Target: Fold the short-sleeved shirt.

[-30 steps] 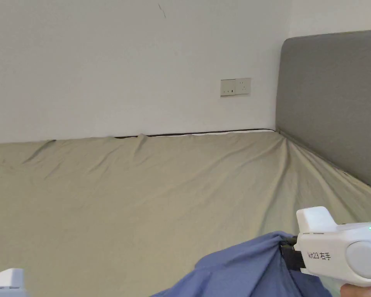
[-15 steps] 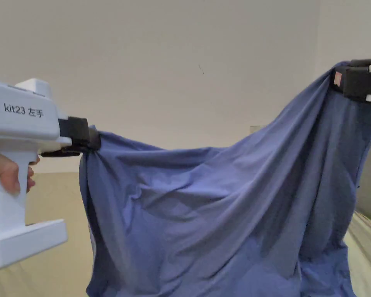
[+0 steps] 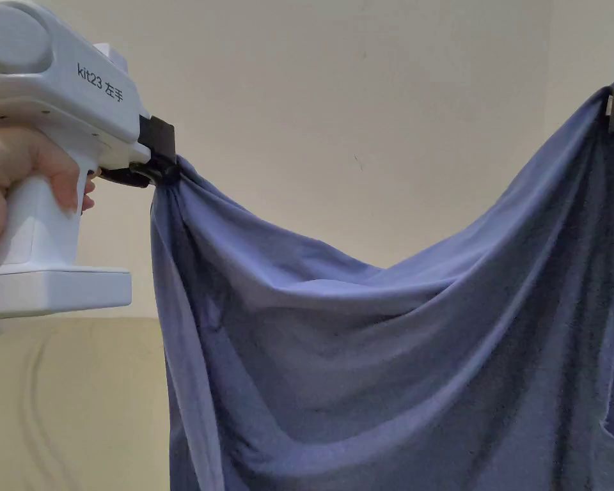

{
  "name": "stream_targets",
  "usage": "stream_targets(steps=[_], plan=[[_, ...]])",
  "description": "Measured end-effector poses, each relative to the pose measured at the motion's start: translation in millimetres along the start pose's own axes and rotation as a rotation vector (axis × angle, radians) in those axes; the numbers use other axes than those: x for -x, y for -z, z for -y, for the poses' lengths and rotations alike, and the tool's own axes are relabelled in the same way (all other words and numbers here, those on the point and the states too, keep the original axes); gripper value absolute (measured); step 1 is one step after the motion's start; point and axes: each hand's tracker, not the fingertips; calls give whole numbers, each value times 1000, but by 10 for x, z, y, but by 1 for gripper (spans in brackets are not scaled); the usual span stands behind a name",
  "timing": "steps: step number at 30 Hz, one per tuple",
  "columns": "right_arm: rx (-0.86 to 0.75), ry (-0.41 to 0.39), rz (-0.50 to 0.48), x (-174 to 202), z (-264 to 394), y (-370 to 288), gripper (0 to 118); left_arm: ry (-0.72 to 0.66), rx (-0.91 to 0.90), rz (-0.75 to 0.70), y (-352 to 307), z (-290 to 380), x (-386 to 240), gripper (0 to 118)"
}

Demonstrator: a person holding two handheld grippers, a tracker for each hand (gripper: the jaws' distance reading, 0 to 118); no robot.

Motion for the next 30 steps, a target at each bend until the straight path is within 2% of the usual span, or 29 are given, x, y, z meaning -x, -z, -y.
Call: stream_targets(steps=[4,10,15,17,20,21,23,26,29,30], plan=[[9,3,9,24,136,359,1,50,86,-57,383,55,89,4],[-12,33,14,37,122,1113,1,-14,127,-50,1104,-48,356,4],[-65,17,12,143,186,1732,1,-82,88,-95,1701,-224,492,4],[-85,57,0,147,294,1926,1,-65,75,-75,1844,-230,517,4],[-56,182,-43,95,521,2137,1,-90,77,-59,2004,-158,585,4],[-37,226,-62,82,628,2178,1,-85,75,-58,2035,-123,596,4],[-53,164,-60,81,780,2181,1,-74,92,-68,2062,-35,609,4],[18,138,-76,90,1068,2092,1,-60,119,-66,2005,132,633,4],[100,192,-138,78,1341,1891,1,-78,114,-16,1790,401,661,4],[87,197,-132,68,1415,1757,1,-77,111,16,1709,521,668,4]])
